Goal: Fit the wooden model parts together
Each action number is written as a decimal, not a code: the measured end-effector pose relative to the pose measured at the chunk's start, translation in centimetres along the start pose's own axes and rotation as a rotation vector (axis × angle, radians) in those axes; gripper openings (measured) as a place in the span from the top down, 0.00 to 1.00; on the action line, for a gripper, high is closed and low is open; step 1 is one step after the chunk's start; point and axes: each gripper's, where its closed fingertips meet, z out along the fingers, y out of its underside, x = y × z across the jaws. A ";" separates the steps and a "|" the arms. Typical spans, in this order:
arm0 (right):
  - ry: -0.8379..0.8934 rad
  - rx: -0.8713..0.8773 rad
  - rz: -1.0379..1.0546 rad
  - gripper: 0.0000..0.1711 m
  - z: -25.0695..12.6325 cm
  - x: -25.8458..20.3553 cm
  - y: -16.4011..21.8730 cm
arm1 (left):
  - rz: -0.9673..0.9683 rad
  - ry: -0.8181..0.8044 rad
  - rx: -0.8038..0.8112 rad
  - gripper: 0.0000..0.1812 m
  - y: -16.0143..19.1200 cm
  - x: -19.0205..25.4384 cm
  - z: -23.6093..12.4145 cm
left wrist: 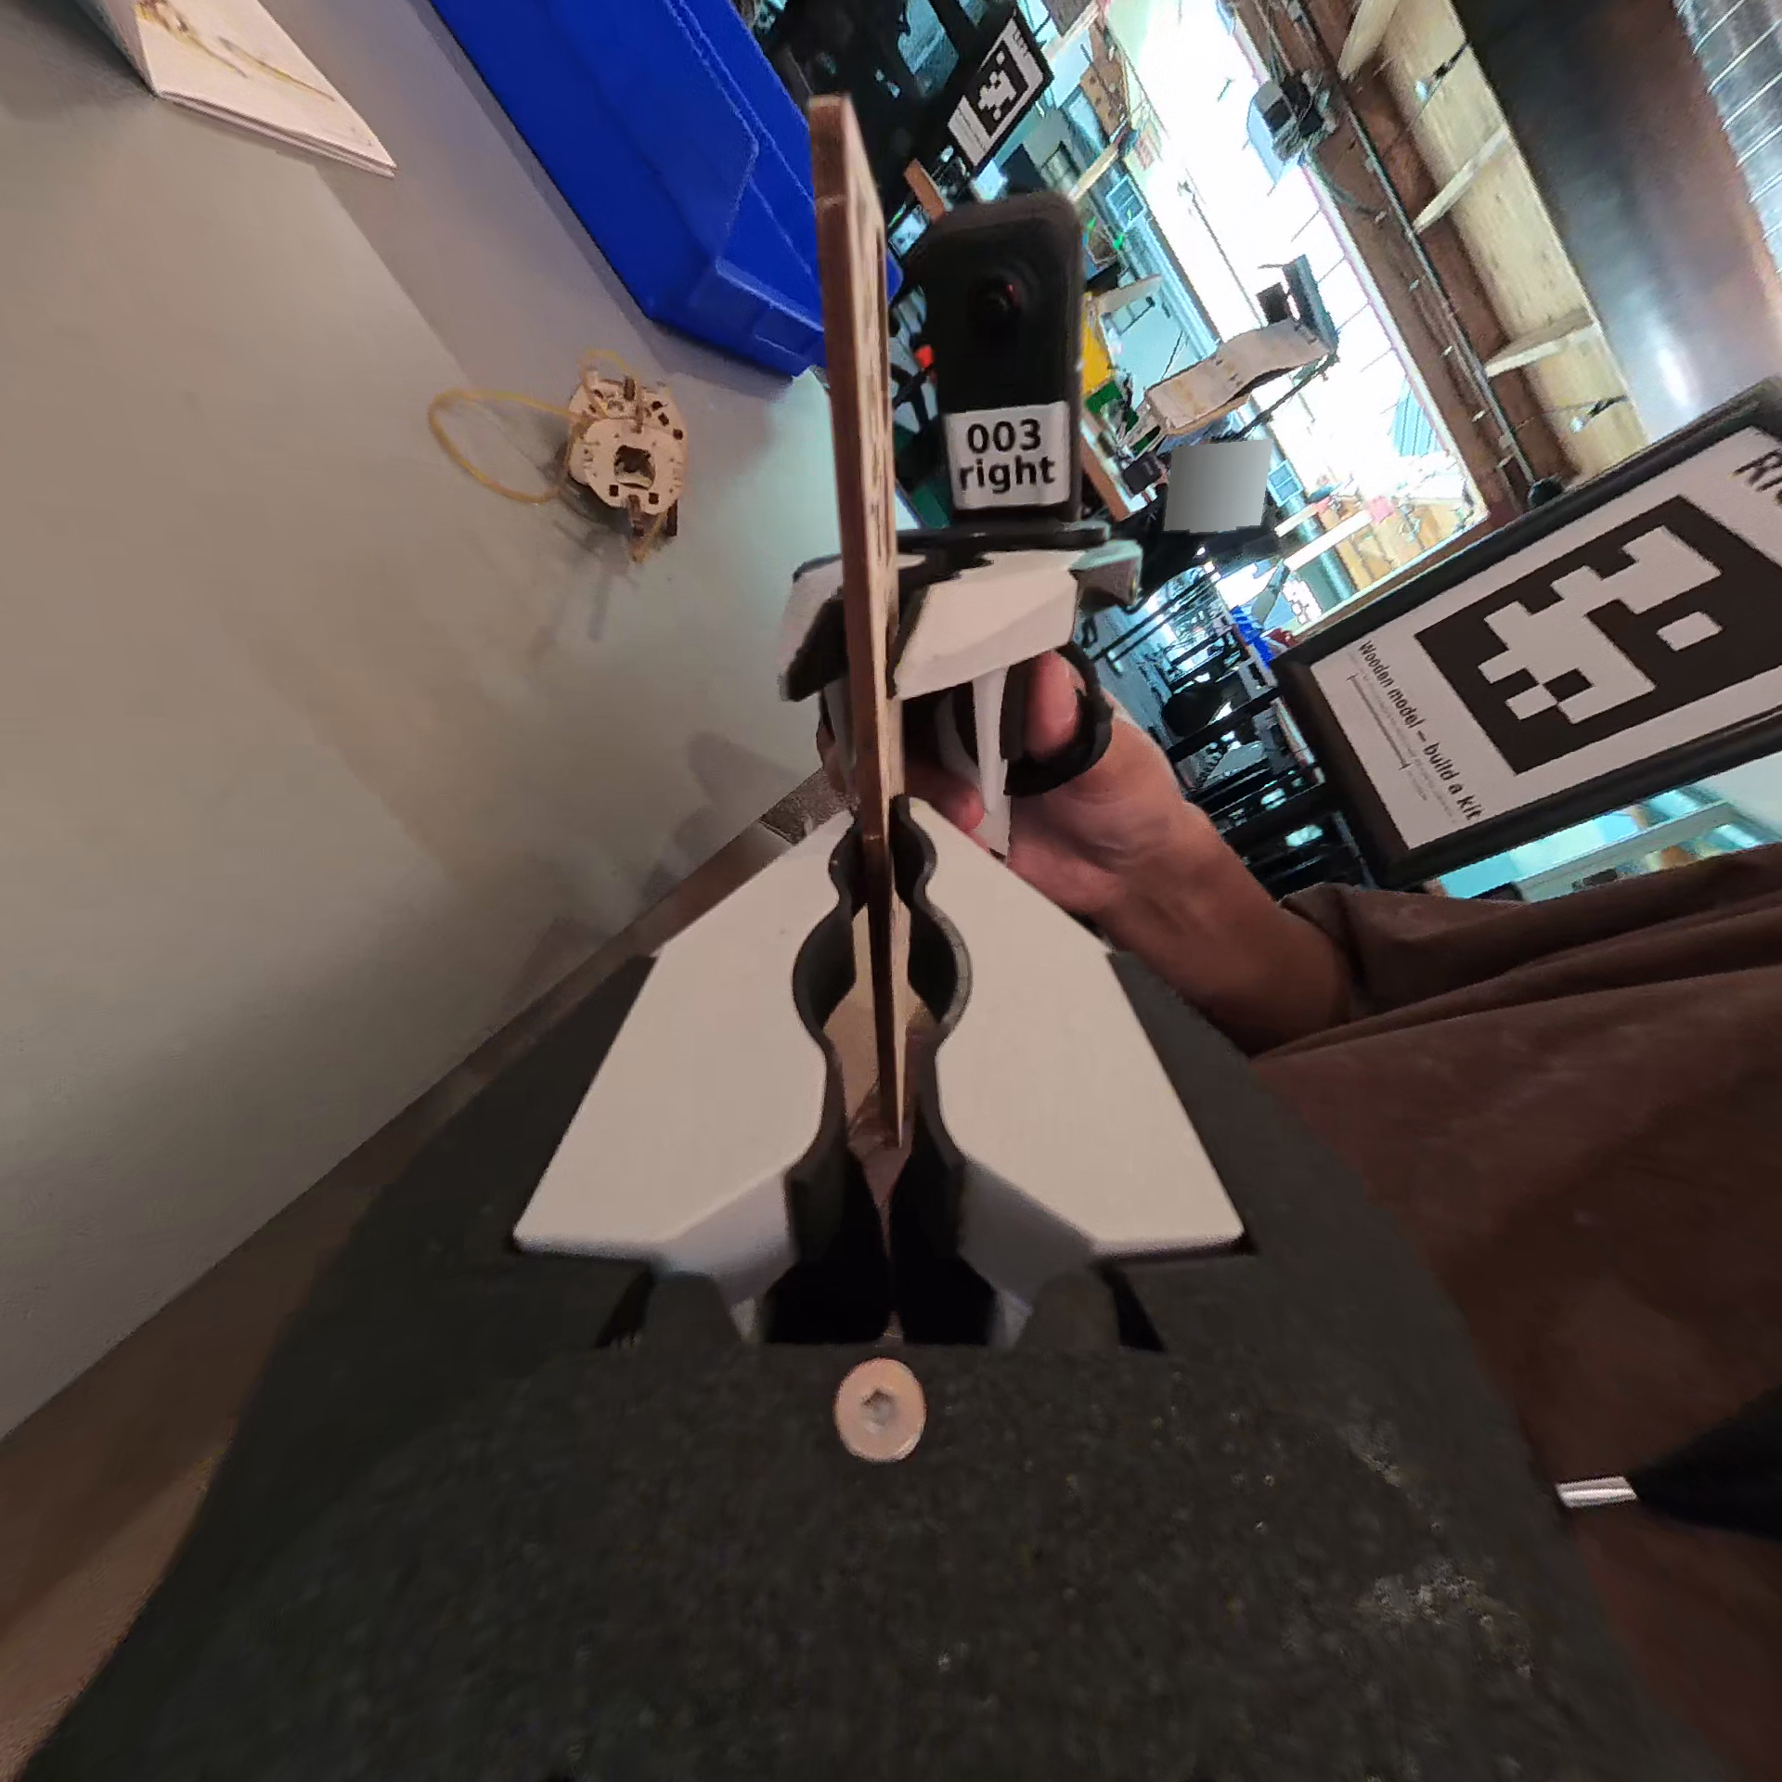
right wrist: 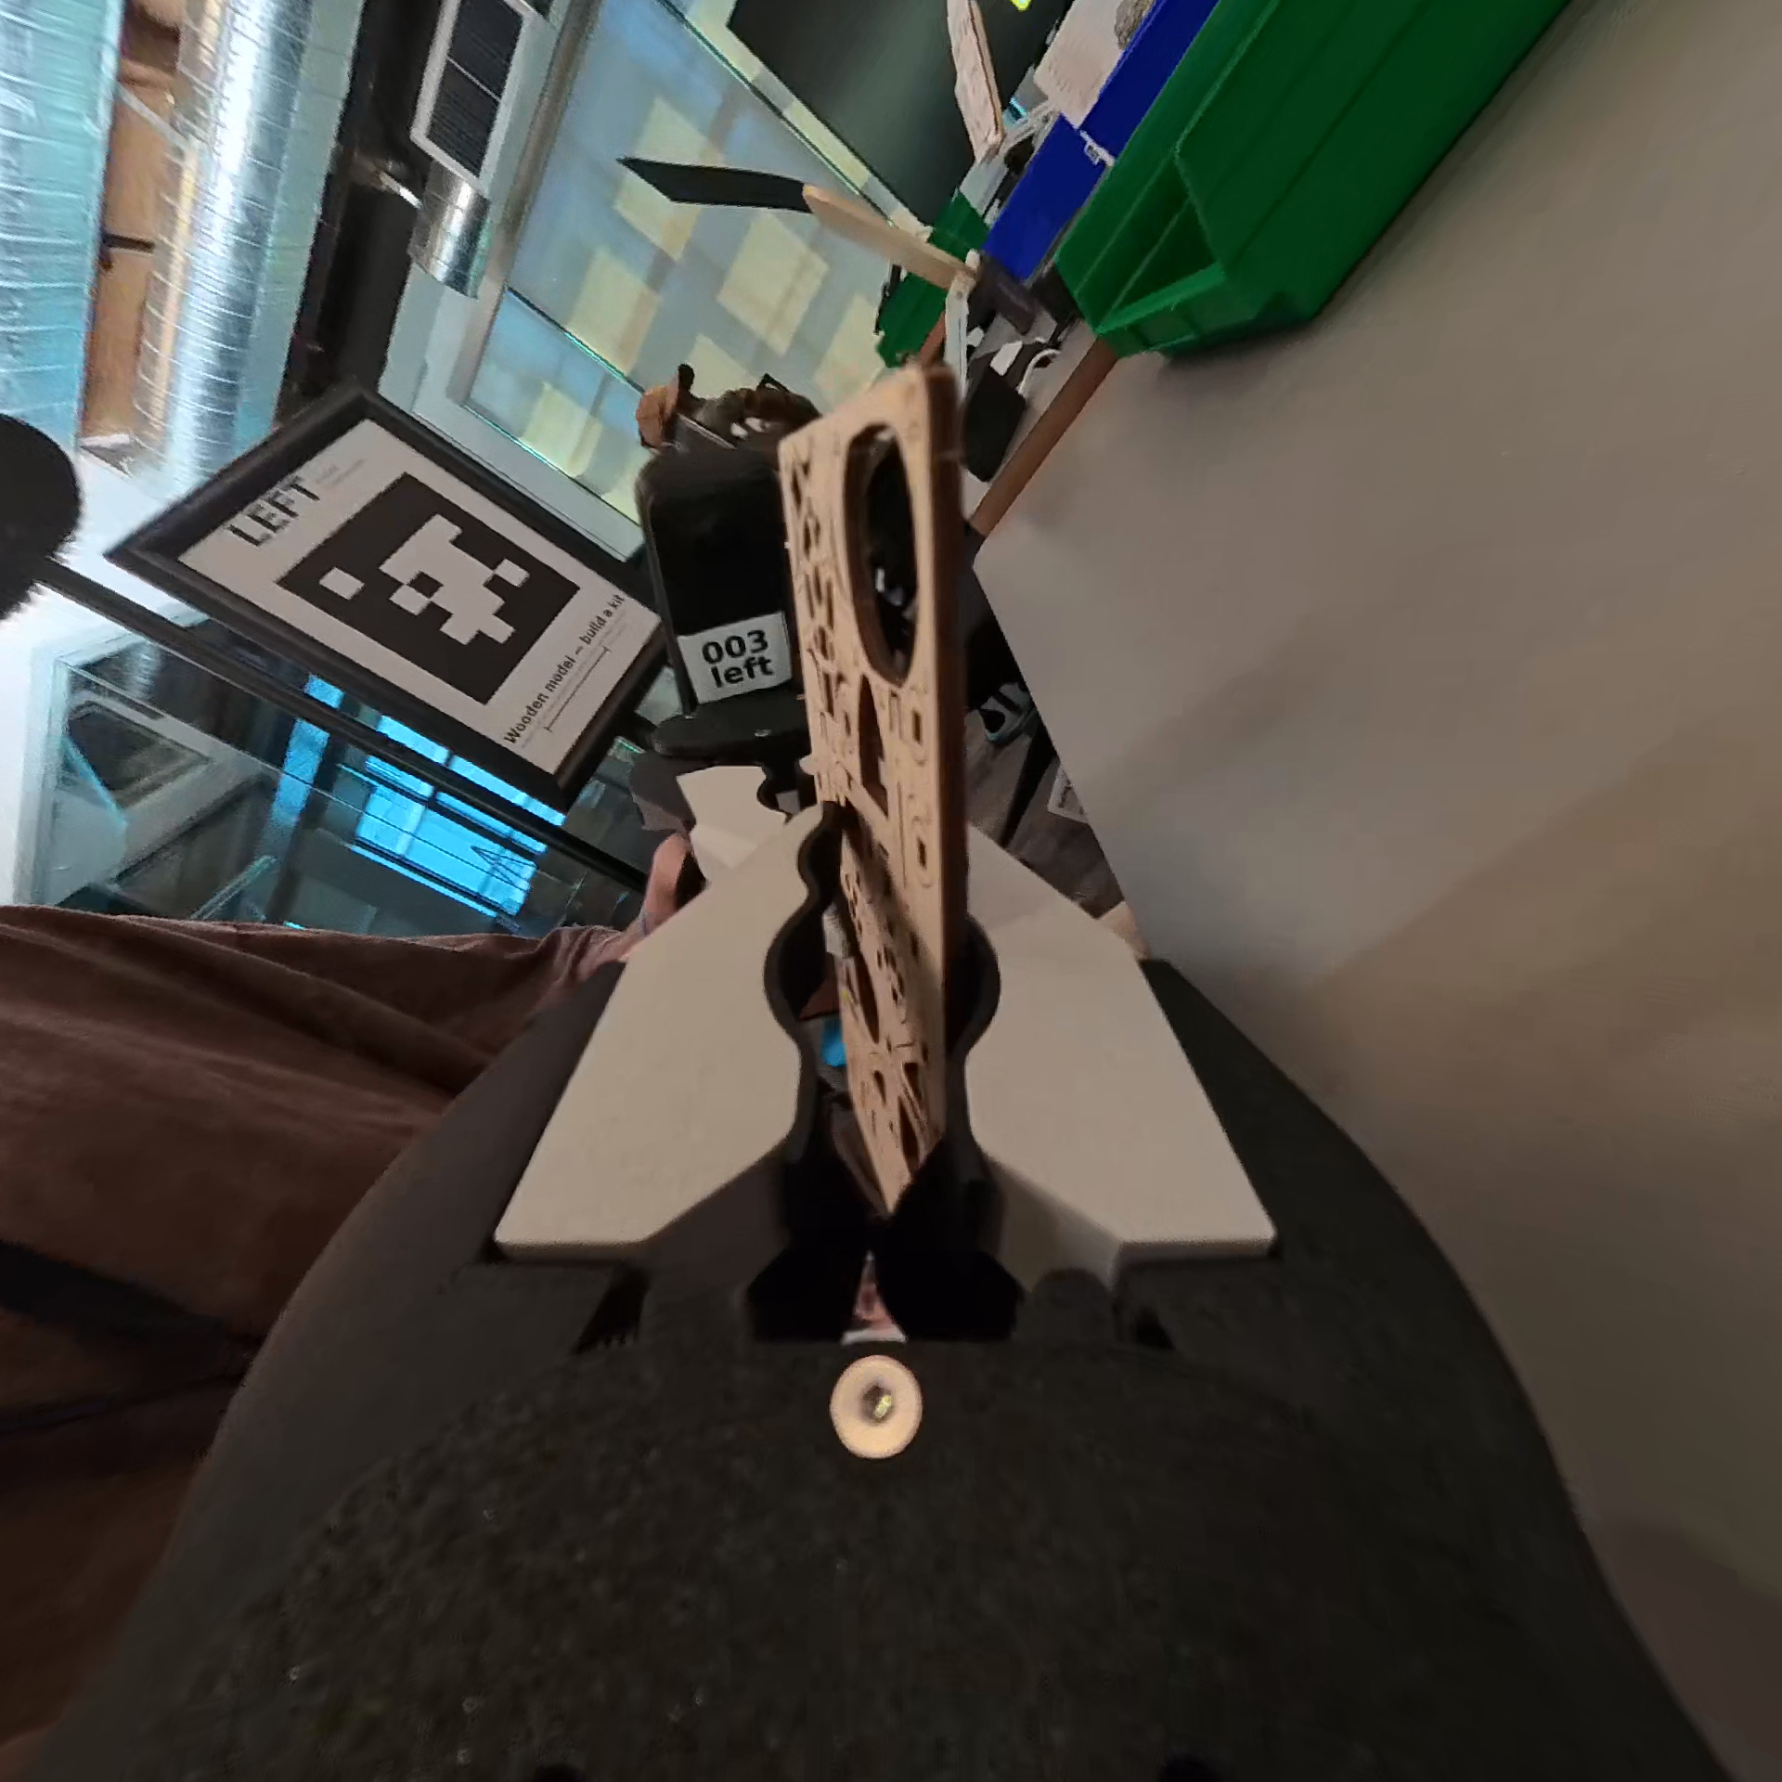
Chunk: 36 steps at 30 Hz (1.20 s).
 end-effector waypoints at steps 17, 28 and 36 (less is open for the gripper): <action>0.147 0.027 -0.067 0.95 -0.4 3.7 0.5 | 0.034 -0.068 -0.060 0.96 0.9 -3.6 1.5; 0.264 -0.086 -0.065 0.90 0.3 8.4 1.9 | -0.109 -0.038 0.004 0.96 2.4 -7.4 2.1; 0.297 -0.082 -0.080 0.88 0.2 8.9 2.0 | -0.110 -0.004 0.041 0.97 2.1 -7.5 2.1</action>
